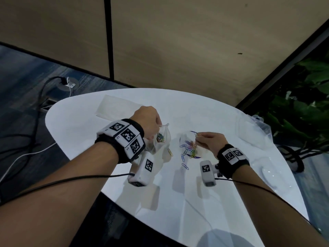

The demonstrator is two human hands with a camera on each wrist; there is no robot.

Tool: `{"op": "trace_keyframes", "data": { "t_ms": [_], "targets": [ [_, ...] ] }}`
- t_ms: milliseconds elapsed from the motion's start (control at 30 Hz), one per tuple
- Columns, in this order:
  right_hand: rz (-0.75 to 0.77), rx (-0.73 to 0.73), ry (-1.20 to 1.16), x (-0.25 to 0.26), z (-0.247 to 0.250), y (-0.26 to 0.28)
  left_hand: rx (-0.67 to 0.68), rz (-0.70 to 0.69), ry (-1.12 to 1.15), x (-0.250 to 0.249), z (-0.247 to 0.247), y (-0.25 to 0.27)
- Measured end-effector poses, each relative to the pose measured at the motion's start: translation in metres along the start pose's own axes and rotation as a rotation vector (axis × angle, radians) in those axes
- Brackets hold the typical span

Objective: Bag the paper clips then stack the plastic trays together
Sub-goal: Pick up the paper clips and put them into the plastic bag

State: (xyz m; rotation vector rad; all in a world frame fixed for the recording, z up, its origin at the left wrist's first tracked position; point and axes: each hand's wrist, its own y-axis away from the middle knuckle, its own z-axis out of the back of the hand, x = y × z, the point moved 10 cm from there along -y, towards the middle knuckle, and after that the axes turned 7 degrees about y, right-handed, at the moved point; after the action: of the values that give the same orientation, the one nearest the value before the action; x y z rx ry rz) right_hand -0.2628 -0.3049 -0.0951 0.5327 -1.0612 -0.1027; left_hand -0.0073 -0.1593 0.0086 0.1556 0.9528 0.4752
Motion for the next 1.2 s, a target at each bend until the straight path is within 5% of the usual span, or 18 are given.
{"op": "trace_keyframes", "data": {
  "t_ms": [100,233,500,733,833,900,1000,1100,1200],
  "targets": [
    [0.05,0.195,-0.28,0.04,-0.034,0.036,0.011,0.001,0.006,-0.003,-0.002,0.0],
    [0.102,0.354,-0.297,0.069,-0.091,0.082,0.008,-0.001,-0.023,-0.006,-0.007,0.0],
    [0.486,-0.021,0.584,0.089,-0.125,0.091,-0.007,-0.01,-0.037,-0.005,-0.013,-0.002],
    [0.588,0.262,0.736,0.105,-0.141,0.106,-0.028,0.0,-0.005,-0.002,-0.008,-0.004],
    [0.476,0.266,0.28,0.103,-0.11,0.096,-0.041,0.003,-0.003,-0.003,-0.003,-0.003],
    [0.442,0.102,0.188,0.09,-0.068,0.074,-0.04,0.012,-0.002,-0.001,0.001,-0.001],
    [0.283,-0.201,0.635,0.04,0.003,0.018,-0.043,0.029,-0.004,0.005,0.007,0.001],
    [-0.063,-0.174,1.075,-0.043,0.043,-0.028,-0.053,0.03,0.004,0.007,0.01,0.002],
    [-0.114,-0.196,1.168,-0.064,0.049,-0.034,-0.054,0.029,-0.002,0.006,0.011,0.003]
  ]
}}
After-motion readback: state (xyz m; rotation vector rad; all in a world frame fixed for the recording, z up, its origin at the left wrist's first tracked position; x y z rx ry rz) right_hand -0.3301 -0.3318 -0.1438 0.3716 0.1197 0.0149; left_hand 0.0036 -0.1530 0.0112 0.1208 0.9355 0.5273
